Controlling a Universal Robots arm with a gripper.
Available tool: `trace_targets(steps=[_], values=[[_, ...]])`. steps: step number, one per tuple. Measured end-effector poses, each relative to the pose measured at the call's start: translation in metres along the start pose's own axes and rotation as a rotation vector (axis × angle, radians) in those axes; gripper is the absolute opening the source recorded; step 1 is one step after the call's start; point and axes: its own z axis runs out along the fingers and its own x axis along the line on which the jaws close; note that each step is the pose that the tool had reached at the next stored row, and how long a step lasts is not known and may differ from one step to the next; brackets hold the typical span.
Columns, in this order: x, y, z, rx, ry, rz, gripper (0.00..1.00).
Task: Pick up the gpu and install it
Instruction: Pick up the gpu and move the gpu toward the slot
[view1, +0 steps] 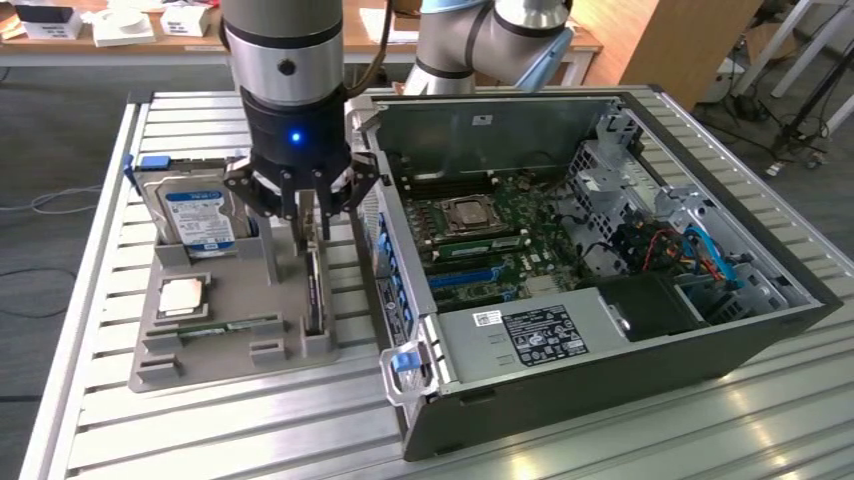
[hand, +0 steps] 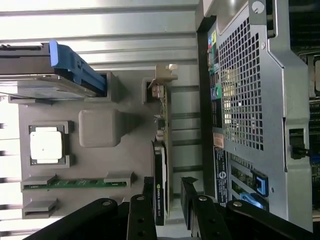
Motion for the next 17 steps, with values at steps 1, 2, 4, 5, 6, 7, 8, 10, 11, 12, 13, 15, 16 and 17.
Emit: trace_targets(steps=[1, 2, 4, 5, 6, 7, 8, 10, 11, 12, 13, 15, 16, 17], values=[[0.0, -0.0013, 0.0, -0.0001, 0.0, 0.0, 0.36], [0.0, -0.0022, -0.0001, 0.0, 0.0, 0.0, 0.36], [0.0, -0.0023, -0.0001, 0.0, -0.0001, 0.0, 0.36], [0.0, -0.0023, -0.0001, -0.0001, -0.0001, 0.0, 0.36], [0.0, -0.0024, -0.0001, -0.0001, -0.0001, 0.0, 0.36], [0.0, -0.0025, 0.0007, -0.0003, -0.0002, 0.0, 0.36], [0.0, -0.0028, 0.0023, -0.0002, -0.0002, 0.0, 0.36], [0.0, -0.0034, 0.0059, -0.0001, -0.0001, 0.0, 0.36], [0.001, -0.0036, 0.0076, 0.0, 0.0, 0.0, 0.36], [0.001, -0.0038, 0.0094, 0.0, 0.0, 0.0, 0.36], [0.001, -0.004, 0.0112, -0.0001, 0.0, 0.0, 0.36], [0.001, -0.0043, 0.0149, -0.0001, -0.0001, 0.0, 0.36], [0.001, -0.0045, 0.0168, -0.0001, -0.0001, 0.0, 0.36], [0.001, -0.0046, 0.0185, -0.0001, 0.0, 0.0, 0.36]])
